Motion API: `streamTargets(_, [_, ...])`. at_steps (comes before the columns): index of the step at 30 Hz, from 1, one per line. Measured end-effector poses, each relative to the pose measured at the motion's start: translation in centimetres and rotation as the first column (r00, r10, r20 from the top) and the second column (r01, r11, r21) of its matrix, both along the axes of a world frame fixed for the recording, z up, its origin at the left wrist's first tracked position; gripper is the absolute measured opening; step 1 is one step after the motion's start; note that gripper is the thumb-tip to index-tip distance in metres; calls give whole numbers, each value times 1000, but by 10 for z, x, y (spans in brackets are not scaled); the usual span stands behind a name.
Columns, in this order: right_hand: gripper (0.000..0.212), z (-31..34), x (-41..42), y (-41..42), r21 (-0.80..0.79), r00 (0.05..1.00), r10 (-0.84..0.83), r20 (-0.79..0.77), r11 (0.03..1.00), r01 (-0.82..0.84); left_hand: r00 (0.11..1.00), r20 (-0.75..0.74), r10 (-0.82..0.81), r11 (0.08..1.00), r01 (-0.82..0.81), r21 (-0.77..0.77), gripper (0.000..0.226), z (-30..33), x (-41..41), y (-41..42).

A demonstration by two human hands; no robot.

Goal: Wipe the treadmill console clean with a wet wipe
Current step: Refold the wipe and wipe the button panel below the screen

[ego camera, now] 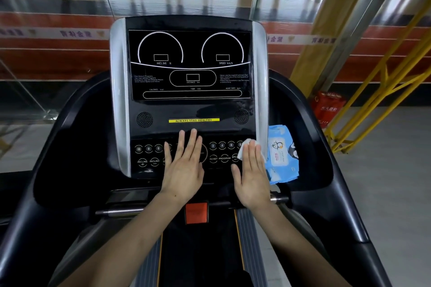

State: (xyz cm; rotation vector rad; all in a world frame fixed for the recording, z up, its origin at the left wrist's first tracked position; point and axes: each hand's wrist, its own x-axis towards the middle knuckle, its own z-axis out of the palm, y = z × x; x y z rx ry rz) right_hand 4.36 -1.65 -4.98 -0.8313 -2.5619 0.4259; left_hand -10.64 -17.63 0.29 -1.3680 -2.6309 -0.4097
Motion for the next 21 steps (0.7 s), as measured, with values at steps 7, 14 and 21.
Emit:
streamTargets(7, [71,12,-32,-29,31,990,124,68,992,-126,1000,-6,16,1000,-16,10,75,0,-6,-12])
streamTargets(14, [72,11,-1,7,139,983,119,141,981,-138,1000,0,-11,1000,11,-7,75,-8,-9,-23])
streamTargets(21, [72,4,-31,-41,44,987,154,46,987,-156,1000,-12,-17,1000,18,10,75,-15,-12,-36])
